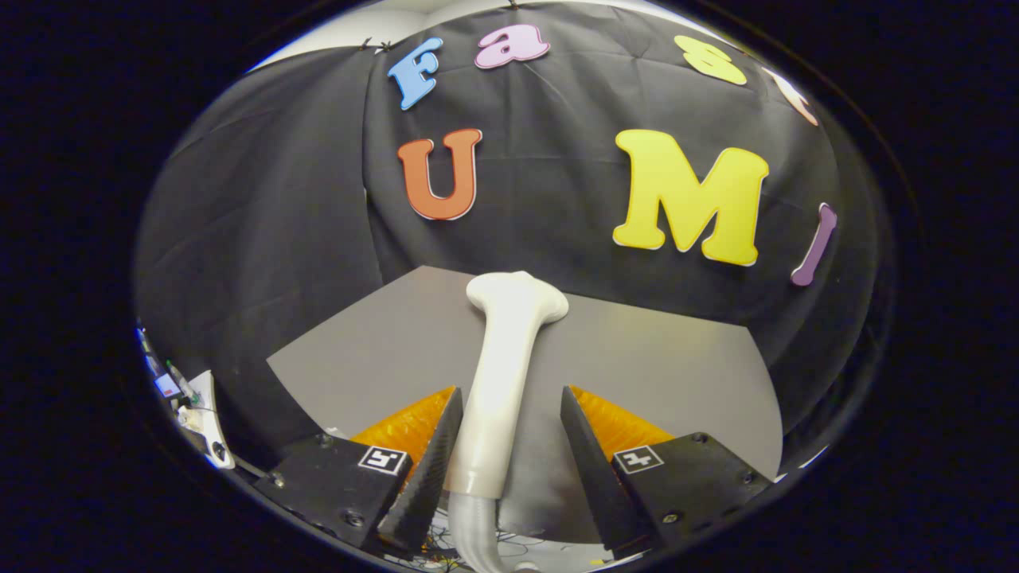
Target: Iron the clothes twice with a garment steamer, once on the left side and once on the right side.
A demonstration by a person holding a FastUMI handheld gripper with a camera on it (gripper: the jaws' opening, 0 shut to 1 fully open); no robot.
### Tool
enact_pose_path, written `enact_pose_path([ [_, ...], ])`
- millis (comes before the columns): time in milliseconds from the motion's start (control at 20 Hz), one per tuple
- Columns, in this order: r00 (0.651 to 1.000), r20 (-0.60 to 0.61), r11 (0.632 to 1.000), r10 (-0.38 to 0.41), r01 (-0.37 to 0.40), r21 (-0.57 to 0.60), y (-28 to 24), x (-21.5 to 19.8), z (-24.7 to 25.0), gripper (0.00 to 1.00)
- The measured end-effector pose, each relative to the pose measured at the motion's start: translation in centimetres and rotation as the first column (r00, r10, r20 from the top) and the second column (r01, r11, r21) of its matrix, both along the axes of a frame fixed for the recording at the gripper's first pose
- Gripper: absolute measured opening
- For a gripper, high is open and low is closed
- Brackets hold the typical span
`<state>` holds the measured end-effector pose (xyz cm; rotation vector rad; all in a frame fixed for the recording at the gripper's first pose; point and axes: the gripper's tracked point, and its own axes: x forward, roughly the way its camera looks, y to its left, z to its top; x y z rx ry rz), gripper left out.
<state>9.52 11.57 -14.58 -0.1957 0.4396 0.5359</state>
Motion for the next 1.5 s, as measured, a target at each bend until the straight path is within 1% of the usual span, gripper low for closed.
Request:
enact_pose_path([
  [50,1.0,-0.018,1.0,0.005,-0.005,0.002,0.5,0.2,-0.5,0.78],
  [100,0.999,-0.032,1.0,0.008,-0.007,0.007,0.9,0.2,-0.7,0.72],
  [150,0.999,-0.05,1.0,0.013,-0.013,0.01,1.4,0.2,-1.1,0.68],
  [200,0.997,-0.075,1.0,0.009,-0.007,0.015,1.7,0.2,-1.6,0.61],
  [350,0.995,-0.092,0.999,-0.042,0.043,0.01,1.8,0.4,-1.8,0.5],
  [500,0.992,-0.118,0.999,-0.035,0.039,0.032,2.3,0.3,-1.6,0.42],
  [600,0.99,-0.138,0.998,-0.025,0.033,0.055,2.1,-0.3,-1.6,0.39],
  [700,0.991,-0.131,0.996,-0.006,0.017,0.082,1.5,-1.4,-1.4,0.39],
  [850,0.996,-0.087,0.995,0.005,0.003,0.1,-0.2,-3.2,-0.4,0.38],
  [1100,0.999,-0.037,0.983,0.013,-0.006,0.184,-3.9,-7.0,3.3,0.38],
  [1300,0.998,0.051,0.97,-0.029,0.016,0.243,-8.6,-10.2,7.8,0.38],
  [1500,0.984,0.125,0.942,-0.124,0.077,0.327,-14.9,-13.4,12.5,0.38],
])
